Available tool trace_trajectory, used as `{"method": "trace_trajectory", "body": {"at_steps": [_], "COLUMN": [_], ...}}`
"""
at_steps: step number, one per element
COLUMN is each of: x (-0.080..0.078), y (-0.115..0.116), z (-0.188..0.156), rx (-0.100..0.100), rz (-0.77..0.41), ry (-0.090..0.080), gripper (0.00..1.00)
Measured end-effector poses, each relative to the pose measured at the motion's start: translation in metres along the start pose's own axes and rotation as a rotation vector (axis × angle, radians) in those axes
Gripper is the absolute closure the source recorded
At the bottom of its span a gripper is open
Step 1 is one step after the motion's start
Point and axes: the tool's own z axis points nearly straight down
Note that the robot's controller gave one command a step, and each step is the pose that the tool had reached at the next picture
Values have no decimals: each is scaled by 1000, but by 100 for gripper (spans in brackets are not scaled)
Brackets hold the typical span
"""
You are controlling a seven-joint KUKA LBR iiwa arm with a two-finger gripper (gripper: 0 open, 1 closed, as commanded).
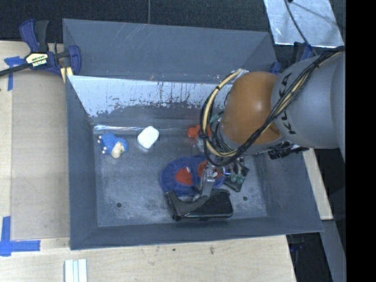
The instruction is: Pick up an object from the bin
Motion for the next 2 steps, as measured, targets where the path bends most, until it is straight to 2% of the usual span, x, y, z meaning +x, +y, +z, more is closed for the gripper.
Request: {"method": "trace_trajectory", "body": {"at_steps": [1,2], "x": [-40,-10], "y": [-33,20], "z": [35,27], "rx": [-1,1], "rz": [-112,-316], "ry": [1,-36], "gripper": [0,0]}}
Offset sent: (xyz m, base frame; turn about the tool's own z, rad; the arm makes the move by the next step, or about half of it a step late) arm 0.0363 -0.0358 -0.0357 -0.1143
